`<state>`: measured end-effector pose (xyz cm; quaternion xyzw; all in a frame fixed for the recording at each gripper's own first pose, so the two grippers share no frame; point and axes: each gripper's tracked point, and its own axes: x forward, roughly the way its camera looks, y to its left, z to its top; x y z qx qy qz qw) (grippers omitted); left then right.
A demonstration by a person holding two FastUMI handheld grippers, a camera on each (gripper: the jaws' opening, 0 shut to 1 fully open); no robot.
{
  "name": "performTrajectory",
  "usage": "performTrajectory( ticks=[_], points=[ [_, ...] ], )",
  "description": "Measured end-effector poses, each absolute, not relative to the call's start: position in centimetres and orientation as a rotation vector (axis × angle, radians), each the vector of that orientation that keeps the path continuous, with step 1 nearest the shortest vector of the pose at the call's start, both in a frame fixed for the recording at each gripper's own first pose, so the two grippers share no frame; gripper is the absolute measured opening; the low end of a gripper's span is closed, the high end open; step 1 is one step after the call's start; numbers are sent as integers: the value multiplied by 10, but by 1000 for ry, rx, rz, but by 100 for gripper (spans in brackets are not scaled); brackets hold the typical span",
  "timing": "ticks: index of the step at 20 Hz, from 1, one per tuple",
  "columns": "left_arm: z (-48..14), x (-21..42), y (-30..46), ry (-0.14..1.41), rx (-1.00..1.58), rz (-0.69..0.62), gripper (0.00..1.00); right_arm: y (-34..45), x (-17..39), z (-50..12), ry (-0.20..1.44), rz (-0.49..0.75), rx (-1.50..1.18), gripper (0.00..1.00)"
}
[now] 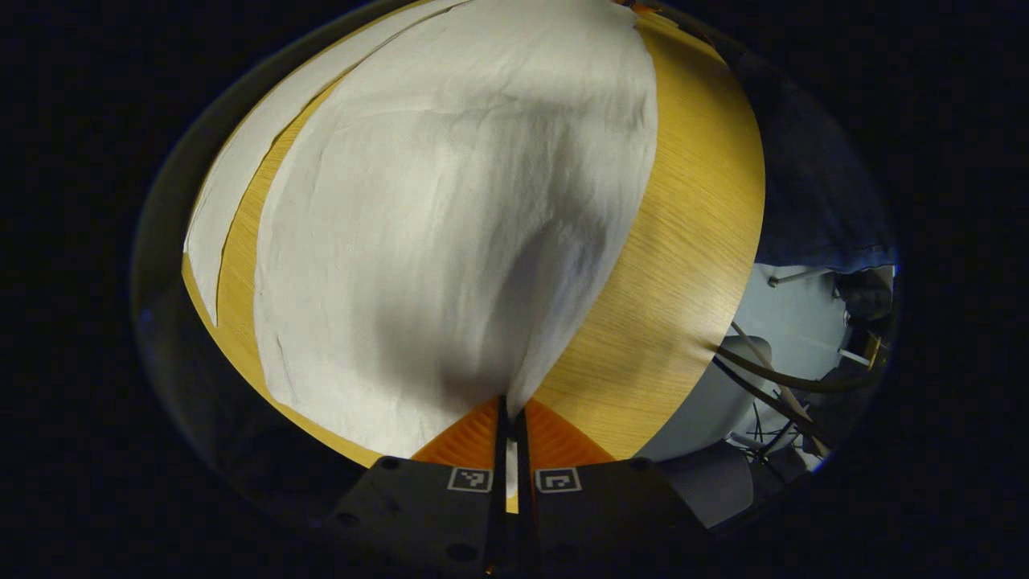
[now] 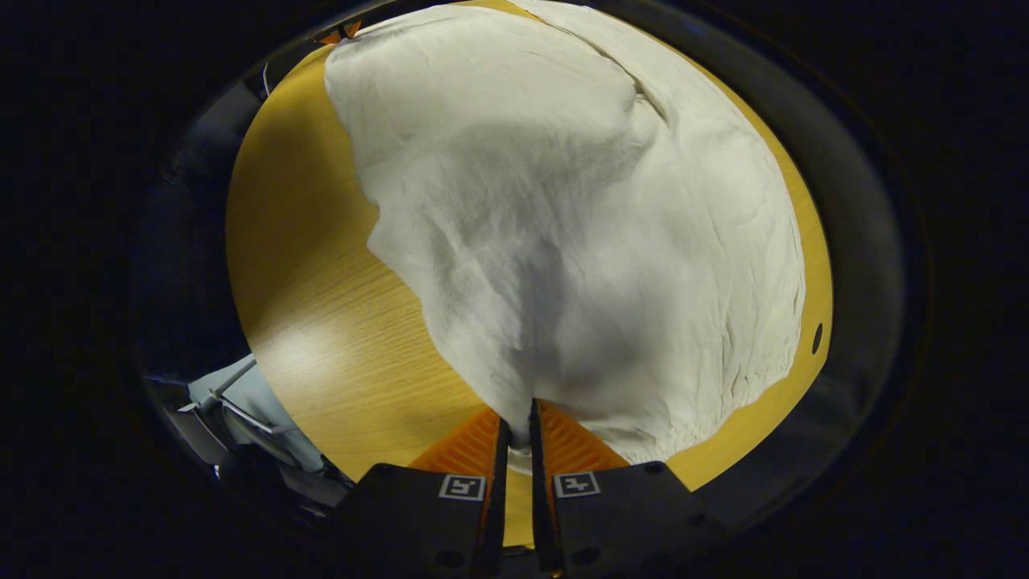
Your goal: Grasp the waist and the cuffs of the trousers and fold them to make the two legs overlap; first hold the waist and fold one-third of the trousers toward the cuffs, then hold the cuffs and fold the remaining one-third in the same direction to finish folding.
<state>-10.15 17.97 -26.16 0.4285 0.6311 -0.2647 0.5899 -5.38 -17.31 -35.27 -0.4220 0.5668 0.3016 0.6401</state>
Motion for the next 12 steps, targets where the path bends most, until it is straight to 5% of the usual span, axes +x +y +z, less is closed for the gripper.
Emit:
performTrajectory(
  ticks=[4,12],
  points=[
    [-268,-94,167,1464,965,-624,0,-174,-51,-352,1286,656,-944,8],
    [-257,-40,130,1403,909,-511,0,-176,-25,-312,1164,436,-803,8]
  ],
)
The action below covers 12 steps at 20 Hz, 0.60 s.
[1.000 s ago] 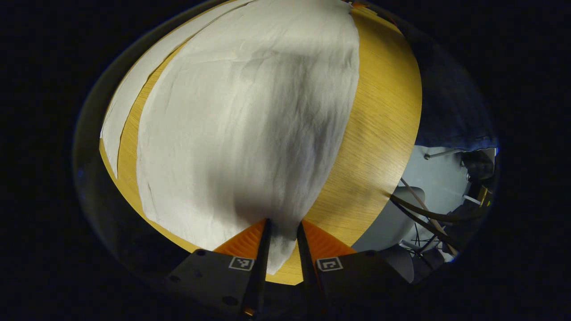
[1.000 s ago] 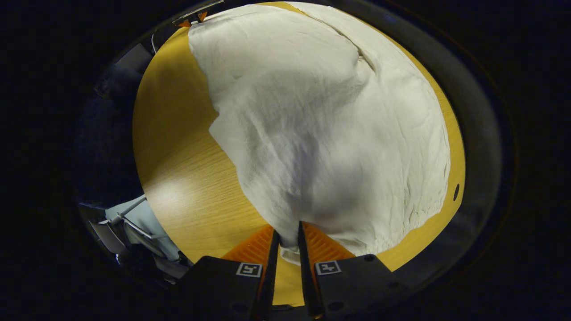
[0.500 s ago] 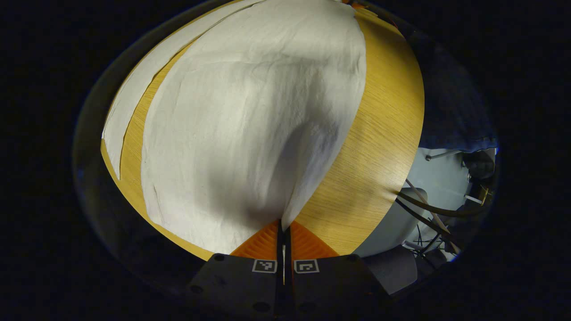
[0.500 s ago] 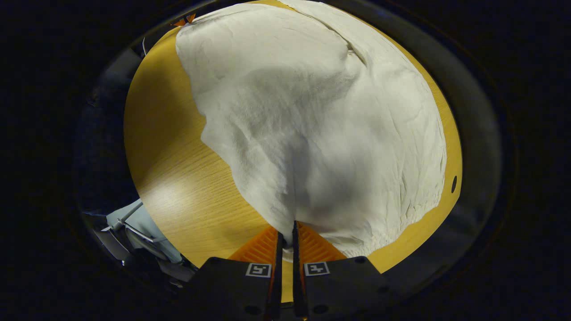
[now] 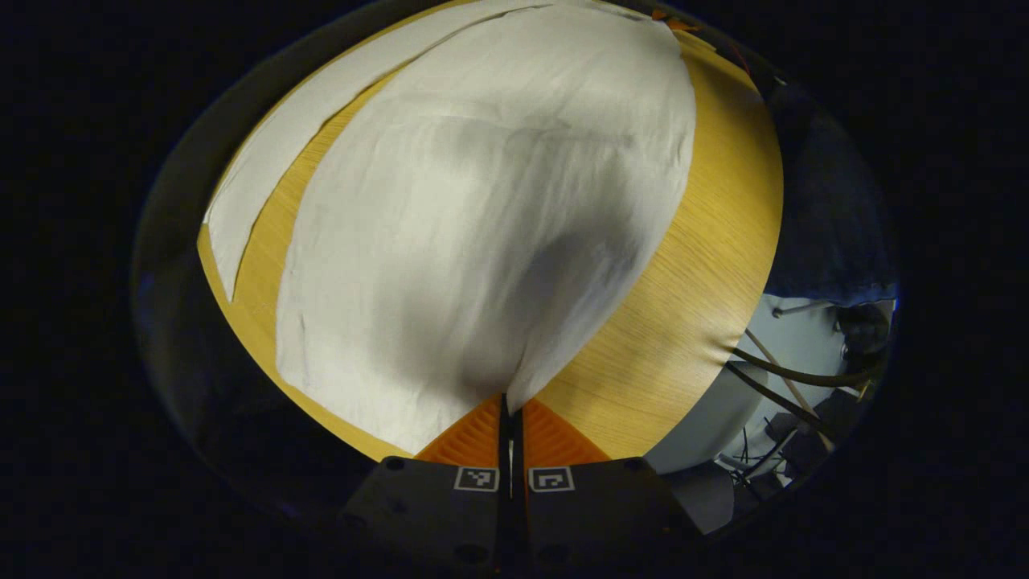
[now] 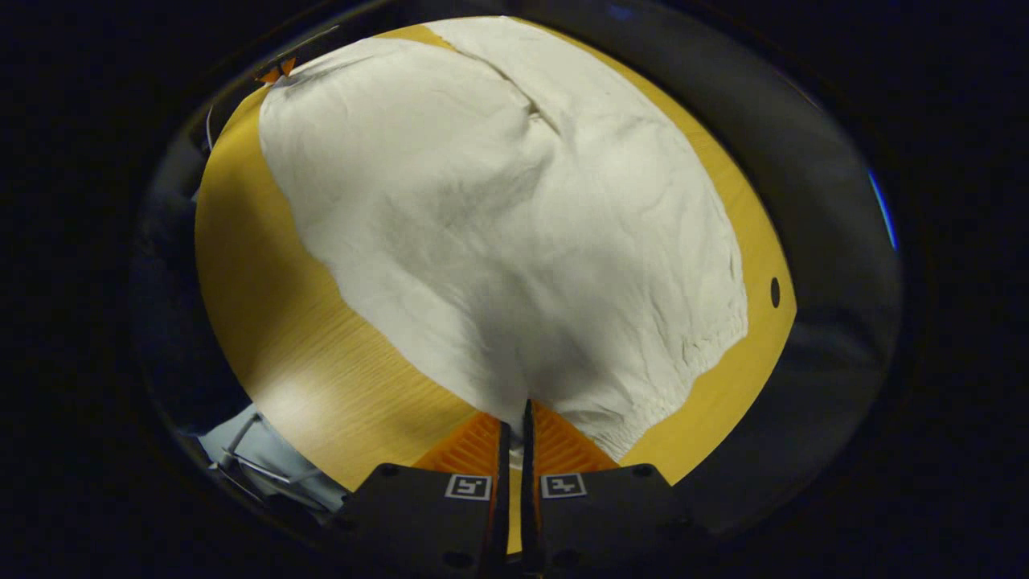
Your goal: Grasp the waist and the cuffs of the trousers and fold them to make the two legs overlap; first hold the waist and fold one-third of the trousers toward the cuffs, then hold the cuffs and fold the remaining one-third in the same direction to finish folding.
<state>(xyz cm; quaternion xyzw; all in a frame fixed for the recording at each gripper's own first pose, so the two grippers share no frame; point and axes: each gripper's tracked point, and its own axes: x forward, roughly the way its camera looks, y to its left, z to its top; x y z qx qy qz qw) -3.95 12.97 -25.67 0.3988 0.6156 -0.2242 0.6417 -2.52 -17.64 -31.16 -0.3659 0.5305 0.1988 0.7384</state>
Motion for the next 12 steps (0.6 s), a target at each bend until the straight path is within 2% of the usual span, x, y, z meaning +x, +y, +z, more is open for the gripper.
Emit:
performTrajectory(
  ticks=[4,12],
  points=[
    [-222,41,111,1277,935,-383,0,-177,8,-281,1063,316,-689,8],
    [-167,269,55,909,933,-60,0,-184,121,-194,827,19,-455,7]
  ],
)
